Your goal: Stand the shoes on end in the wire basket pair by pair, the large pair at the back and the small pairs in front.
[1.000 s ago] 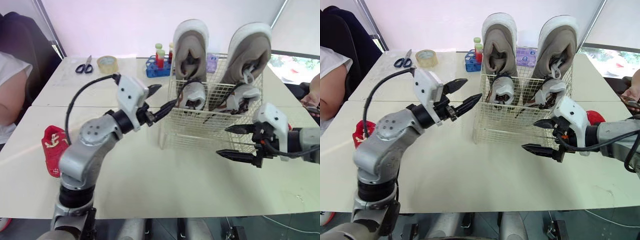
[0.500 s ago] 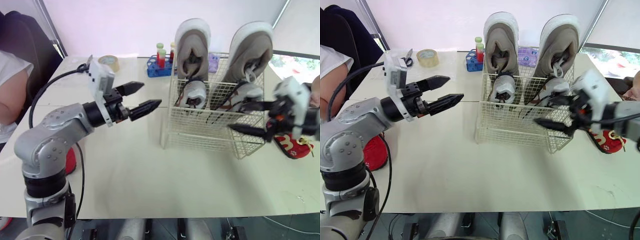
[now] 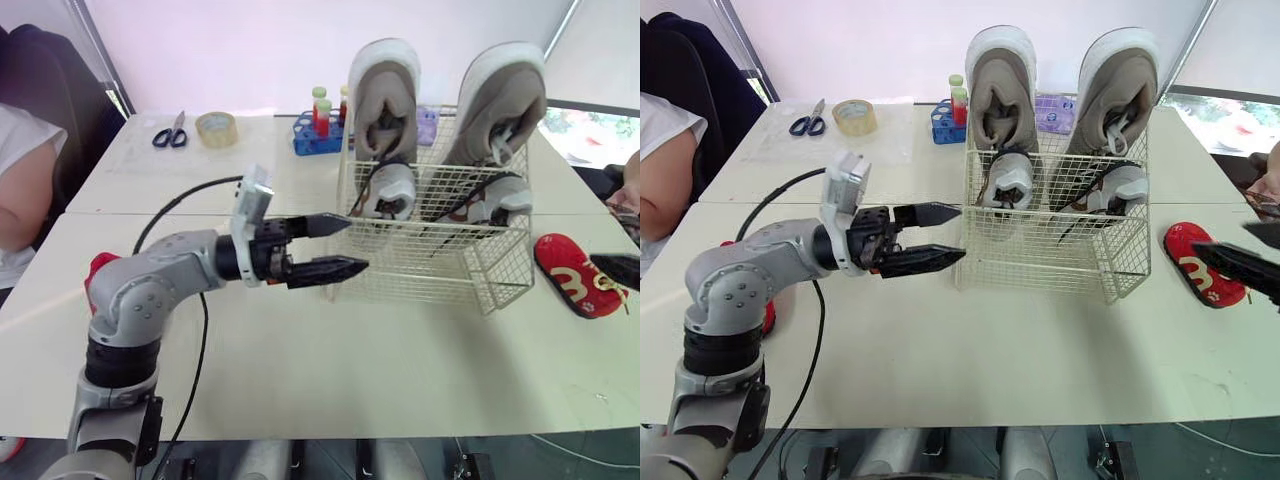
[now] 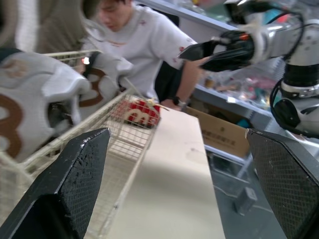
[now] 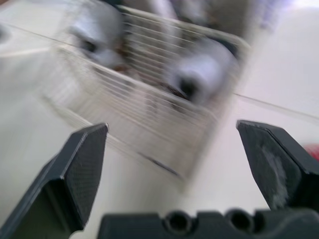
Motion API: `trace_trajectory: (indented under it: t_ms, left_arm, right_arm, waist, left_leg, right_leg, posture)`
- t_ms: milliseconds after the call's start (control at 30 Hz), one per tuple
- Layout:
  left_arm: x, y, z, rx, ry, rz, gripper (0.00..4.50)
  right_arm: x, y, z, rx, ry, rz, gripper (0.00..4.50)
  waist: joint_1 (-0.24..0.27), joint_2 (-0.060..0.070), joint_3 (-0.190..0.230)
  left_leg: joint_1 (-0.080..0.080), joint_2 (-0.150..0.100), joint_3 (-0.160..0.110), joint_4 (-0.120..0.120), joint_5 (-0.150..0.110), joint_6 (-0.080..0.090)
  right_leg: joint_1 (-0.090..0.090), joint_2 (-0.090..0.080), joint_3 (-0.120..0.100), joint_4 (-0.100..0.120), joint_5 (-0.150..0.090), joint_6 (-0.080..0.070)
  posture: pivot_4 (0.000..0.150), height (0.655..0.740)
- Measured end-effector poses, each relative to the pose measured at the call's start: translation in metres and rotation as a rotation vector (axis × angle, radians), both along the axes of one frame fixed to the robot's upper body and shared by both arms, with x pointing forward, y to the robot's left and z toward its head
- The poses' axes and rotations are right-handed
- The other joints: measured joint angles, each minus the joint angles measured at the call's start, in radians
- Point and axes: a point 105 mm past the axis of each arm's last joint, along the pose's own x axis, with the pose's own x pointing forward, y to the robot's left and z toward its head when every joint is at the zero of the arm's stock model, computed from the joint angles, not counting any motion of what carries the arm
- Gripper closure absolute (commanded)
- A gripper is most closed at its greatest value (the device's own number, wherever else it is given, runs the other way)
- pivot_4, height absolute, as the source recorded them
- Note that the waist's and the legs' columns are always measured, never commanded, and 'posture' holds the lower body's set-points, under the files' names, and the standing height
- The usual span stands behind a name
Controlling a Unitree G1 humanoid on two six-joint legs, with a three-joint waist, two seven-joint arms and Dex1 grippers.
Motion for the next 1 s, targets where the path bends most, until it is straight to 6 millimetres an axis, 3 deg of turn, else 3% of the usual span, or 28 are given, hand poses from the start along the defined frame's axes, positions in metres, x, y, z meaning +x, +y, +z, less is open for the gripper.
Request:
trace_trajectory:
  t_ms: [100,167,333,433,733,1000]
  left_arm:
    - [-0.007,-0.009,-0.003,-0.009,-0.006,-0.045,0.02]
    - [-0.012,-0.011,-0.007,-0.005,-0.002,-0.065,0.02]
    - [-0.022,-0.015,-0.007,0.001,-0.029,-0.084,0.02]
    - [-0.031,-0.017,-0.007,-0.020,-0.021,-0.093,0.02]
    - [-0.037,-0.020,-0.008,-0.022,0.011,-0.031,0.02]
    - [-0.035,-0.021,-0.007,-0.018,0.033,0.009,0.02]
  right_arm:
    - [-0.009,-0.037,-0.015,-0.059,-0.064,-0.222,0.00]
    - [-0.015,-0.050,-0.024,-0.053,-0.113,-0.304,0.00]
    - [-0.029,-0.069,-0.051,-0.047,-0.131,-0.422,0.00]
    - [-0.032,-0.077,-0.078,-0.038,-0.071,-0.459,0.00]
    - [0.000,-0.087,-0.120,0.015,-0.041,-0.446,0.00]
    - [0.026,-0.099,-0.137,0.031,-0.053,-0.480,0.00]
  waist:
    - [-0.001,0.000,0.000]
    - [-0.004,0.001,-0.001]
    - [-0.003,0.005,-0.002]
    - [-0.005,0.006,-0.003]
    - [-0.026,0.008,-0.004]
    - [-0.023,0.009,-0.004]
  left_leg:
    - [0.000,-0.001,0.001,-0.003,0.000,0.000]
    - [0.001,-0.001,0.001,-0.004,0.000,0.000]
    - [0.004,0.001,0.001,-0.003,0.001,-0.001]
    - [0.005,0.001,0.001,-0.003,0.001,-0.001]
    - [0.005,0.001,0.000,-0.004,0.001,-0.001]
    - [0.005,0.001,0.001,-0.003,0.002,0.001]
  right_leg:
    - [-0.001,-0.001,0.000,-0.001,0.000,0.000]
    - [-0.001,0.000,0.000,-0.001,0.000,0.000]
    - [0.000,0.001,0.000,0.001,0.000,0.000]
    - [0.002,0.000,0.000,0.000,0.000,0.000]
    - [0.001,0.001,-0.002,0.001,0.000,0.000]
    - [0.002,0.001,-0.002,0.002,0.000,0.000]
  posture:
    - [0.150,0.7400]
    - [0.150,0.7400]
    - [0.150,0.7400]
    - [0.150,0.7400]
    - [0.150,0.7400]
    - [0.150,0.7400]
